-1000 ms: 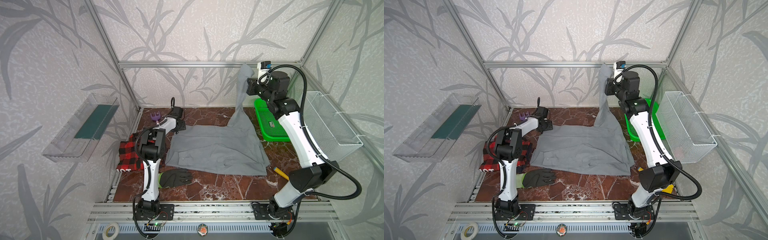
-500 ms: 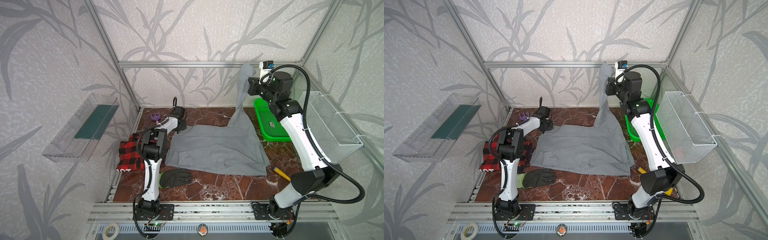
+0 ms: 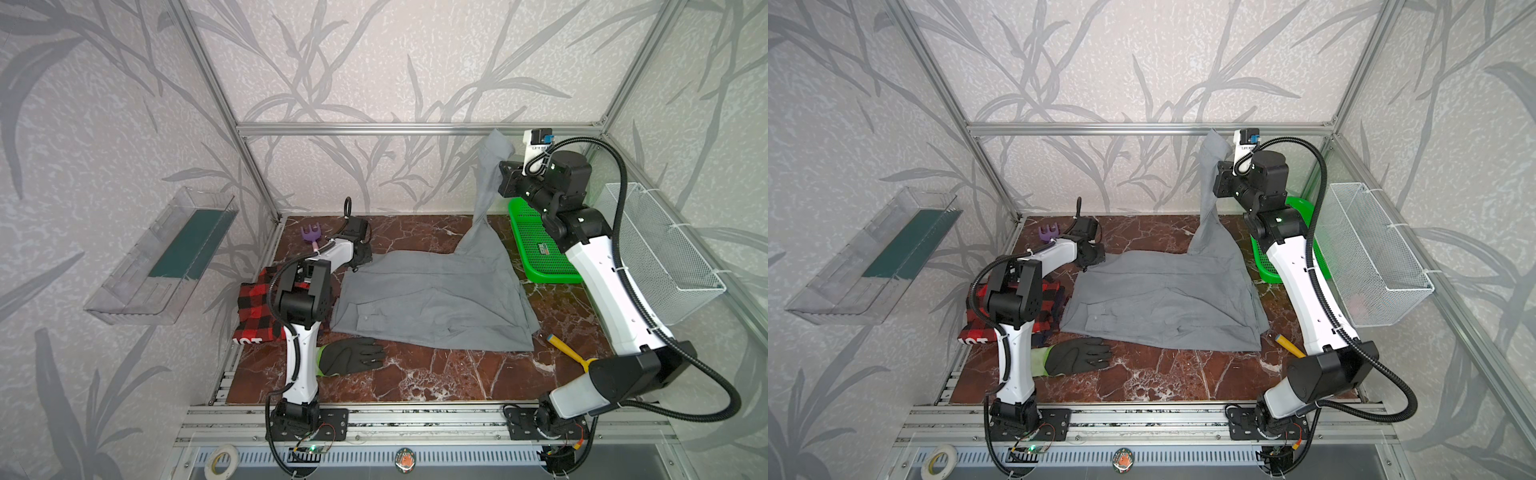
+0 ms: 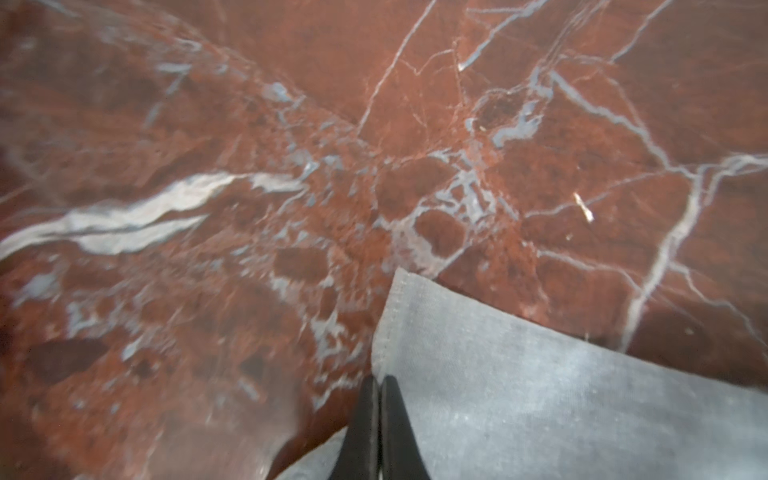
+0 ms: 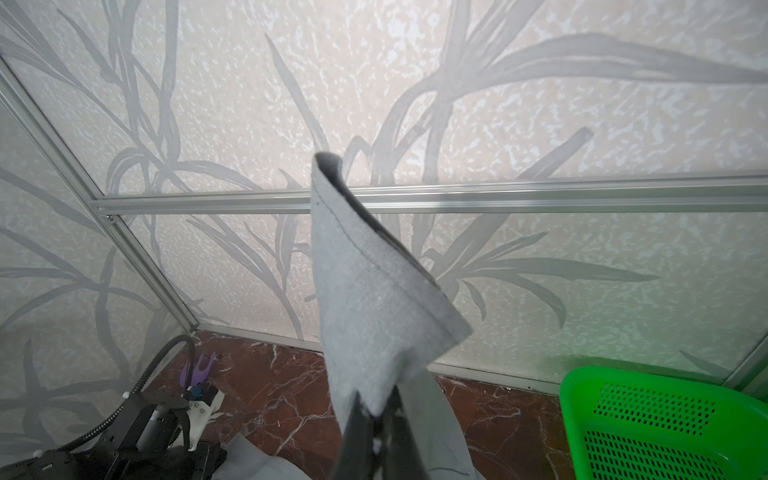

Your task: Fold and stack the long sleeve shirts

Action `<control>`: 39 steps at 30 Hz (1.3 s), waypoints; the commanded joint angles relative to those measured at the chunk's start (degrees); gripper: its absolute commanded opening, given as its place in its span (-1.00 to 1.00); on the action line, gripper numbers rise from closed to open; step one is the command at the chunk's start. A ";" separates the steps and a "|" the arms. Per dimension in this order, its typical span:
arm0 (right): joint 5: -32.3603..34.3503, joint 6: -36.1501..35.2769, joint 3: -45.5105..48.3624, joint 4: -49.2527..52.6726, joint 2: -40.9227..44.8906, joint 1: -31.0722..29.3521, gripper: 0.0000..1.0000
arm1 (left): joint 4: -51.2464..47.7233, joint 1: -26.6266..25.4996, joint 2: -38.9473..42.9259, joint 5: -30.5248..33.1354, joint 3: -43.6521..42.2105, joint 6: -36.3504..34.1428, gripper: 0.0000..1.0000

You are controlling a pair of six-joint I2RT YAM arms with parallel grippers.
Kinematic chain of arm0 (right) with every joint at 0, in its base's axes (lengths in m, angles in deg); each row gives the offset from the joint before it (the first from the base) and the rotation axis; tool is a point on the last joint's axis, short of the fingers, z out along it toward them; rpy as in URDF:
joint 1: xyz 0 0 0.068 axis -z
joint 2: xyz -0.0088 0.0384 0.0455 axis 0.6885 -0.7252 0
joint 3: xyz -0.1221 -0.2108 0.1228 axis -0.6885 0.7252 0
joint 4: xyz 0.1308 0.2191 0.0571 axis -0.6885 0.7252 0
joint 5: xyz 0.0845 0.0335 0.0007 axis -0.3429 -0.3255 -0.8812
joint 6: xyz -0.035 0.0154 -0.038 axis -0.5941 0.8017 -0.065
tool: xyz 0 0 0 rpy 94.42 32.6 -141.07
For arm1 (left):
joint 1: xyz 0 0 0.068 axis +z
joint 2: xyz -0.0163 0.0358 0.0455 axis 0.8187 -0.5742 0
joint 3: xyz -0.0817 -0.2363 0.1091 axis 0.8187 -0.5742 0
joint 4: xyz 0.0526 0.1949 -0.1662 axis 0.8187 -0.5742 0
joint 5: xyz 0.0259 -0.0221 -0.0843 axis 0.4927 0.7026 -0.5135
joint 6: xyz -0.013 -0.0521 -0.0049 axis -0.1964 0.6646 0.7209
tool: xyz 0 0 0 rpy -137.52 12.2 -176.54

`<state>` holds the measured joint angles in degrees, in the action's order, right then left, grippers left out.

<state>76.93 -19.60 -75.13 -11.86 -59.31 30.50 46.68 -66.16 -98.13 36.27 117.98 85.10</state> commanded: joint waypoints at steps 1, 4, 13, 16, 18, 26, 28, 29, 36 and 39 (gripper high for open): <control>0.62 2.00 1.44 -2.89 3.95 0.23 -1.00 | 10.01 -0.14 7.09 0.95 -6.24 1.81 -1.00; 0.55 3.04 4.37 -3.71 6.51 0.18 -1.00 | 17.48 -0.23 11.15 0.27 -13.00 2.78 -1.00; 0.69 7.25 15.80 -4.20 16.79 0.18 -1.00 | 33.25 -0.90 20.88 3.26 -28.67 7.56 -1.00; 1.22 10.04 20.76 -3.23 20.97 0.19 -1.00 | 38.36 -1.57 23.09 4.43 -34.89 11.50 -1.00; 1.20 11.36 23.71 -1.92 23.46 0.18 -1.00 | 40.66 -2.25 24.04 4.85 -38.08 13.26 -1.00; 3.97 13.24 32.06 8.01 35.42 0.10 -1.00 | 47.82 -6.46 27.68 9.87 -48.48 18.29 -1.00; 3.66 14.13 33.42 10.75 37.86 0.14 -1.00 | 49.82 -6.55 28.62 10.70 -50.73 20.64 -1.00; 3.48 14.30 34.00 12.40 39.06 0.10 -1.00 | 50.55 -6.55 29.06 10.98 -51.68 21.50 -1.00; 6.43 13.88 36.75 22.03 46.74 0.10 -1.00 | 54.00 -6.46 30.43 11.45 -56.22 26.54 -1.00; 7.74 12.61 37.42 26.05 49.07 0.10 -1.00 | 53.79 -6.42 30.49 10.99 -56.64 26.50 -1.00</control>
<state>82.66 -5.91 -38.32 8.79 -11.73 30.50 98.20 -72.85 -68.71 45.47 62.04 109.07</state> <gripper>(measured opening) 0.056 0.047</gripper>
